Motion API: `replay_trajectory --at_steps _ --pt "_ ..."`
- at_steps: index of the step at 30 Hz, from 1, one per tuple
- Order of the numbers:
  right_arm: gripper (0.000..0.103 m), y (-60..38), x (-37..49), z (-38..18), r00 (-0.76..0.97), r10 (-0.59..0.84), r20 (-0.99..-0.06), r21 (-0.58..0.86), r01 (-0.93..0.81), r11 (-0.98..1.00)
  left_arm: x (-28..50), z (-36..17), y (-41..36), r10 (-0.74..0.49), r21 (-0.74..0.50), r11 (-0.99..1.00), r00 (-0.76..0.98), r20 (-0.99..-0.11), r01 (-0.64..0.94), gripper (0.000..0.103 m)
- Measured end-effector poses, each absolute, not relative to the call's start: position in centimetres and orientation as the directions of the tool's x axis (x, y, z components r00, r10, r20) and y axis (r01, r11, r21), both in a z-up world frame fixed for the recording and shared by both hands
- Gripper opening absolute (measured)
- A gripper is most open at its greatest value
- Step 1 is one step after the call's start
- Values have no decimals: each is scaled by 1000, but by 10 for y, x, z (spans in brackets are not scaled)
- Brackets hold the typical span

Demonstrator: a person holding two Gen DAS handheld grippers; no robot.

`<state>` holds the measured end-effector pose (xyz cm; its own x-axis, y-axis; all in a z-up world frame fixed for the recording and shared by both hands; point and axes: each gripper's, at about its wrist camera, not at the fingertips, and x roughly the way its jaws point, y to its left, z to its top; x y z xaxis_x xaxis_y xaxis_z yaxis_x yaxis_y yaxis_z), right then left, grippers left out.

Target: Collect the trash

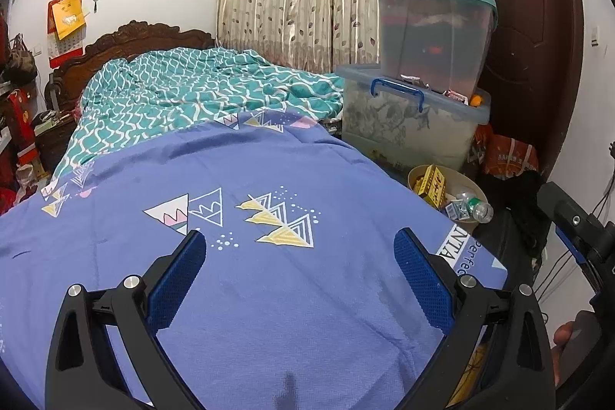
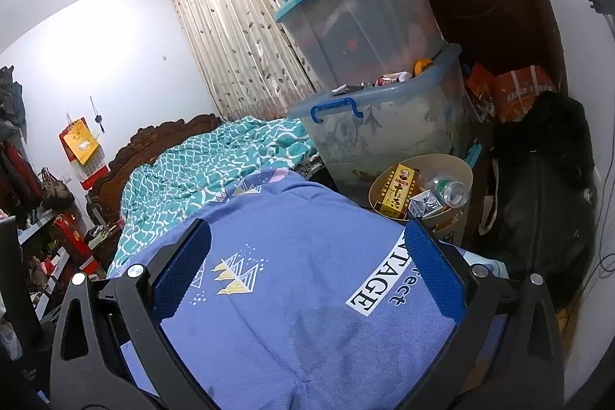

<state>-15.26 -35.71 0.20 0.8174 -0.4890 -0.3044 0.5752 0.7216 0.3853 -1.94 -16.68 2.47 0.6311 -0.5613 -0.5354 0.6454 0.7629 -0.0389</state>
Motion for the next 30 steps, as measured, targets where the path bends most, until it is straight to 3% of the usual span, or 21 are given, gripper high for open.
replay_trajectory --at_steps 30 --pt "100 -359 -154 1 818 -477 -321 397 574 717 -25 35 -159 -570 -40 772 665 -483 634 94"
